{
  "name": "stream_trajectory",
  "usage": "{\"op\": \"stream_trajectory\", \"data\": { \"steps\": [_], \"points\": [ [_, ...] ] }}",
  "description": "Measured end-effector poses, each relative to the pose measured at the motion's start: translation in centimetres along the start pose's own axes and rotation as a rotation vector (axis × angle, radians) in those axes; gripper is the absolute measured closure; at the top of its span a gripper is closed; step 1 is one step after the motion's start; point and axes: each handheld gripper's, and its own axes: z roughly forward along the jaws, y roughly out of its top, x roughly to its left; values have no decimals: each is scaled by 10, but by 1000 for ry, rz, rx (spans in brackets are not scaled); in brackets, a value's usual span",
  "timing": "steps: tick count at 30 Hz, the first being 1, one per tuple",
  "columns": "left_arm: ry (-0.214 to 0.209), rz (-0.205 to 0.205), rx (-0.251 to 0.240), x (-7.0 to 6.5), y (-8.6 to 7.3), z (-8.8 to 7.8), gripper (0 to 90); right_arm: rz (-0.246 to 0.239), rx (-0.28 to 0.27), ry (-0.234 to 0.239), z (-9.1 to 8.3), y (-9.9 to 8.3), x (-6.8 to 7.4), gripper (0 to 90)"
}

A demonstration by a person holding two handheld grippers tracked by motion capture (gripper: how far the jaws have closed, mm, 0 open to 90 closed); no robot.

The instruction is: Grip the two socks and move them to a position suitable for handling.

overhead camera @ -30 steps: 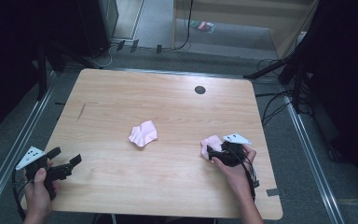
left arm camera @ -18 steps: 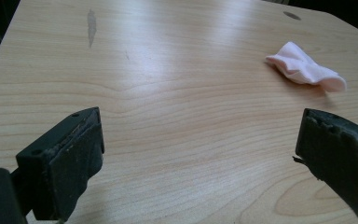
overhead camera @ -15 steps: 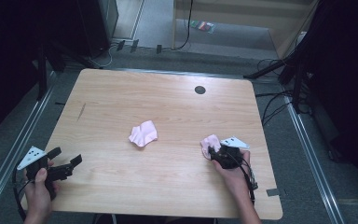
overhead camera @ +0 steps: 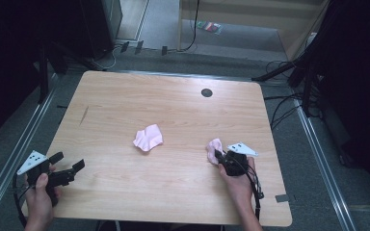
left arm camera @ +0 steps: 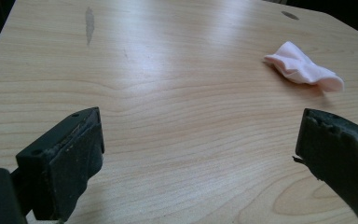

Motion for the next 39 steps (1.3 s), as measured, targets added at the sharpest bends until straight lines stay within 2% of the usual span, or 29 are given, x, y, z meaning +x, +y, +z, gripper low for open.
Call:
{"op": "stream_trajectory", "data": {
  "steps": [10,13,16,17,22,25,27,31,35,37,39],
  "points": [
    [2,1,-11,-1,-1,-1,11,3,-60,48,-21,13,18,825],
    [19,20,-25,-3,-1,-2,11,7,-82,75,-32,19,27,825],
    [19,21,-25,-3,-1,-2,11,7,-90,87,-36,21,32,825],
    [24,19,-28,-3,-1,-2,11,5,-97,100,-41,23,38,825],
    [27,9,-27,-3,2,-5,11,0,-100,134,-48,25,52,825],
    [18,-10,-38,-7,5,-7,11,-8,-91,156,-50,24,65,825],
    [26,5,-38,-14,9,-7,11,-20,-88,169,-51,24,73,825],
    [13,31,-44,-31,13,-7,11,-24,-81,197,-49,21,92,824],
    [-28,63,-49,-54,15,-4,11,-43,-66,222,-45,14,112,824],
    [-64,46,-47,-63,18,-3,11,-55,-55,232,-43,11,120,824],
    [-72,47,-46,-67,19,-3,11,-58,-53,238,-41,9,126,824]
  ]
}}
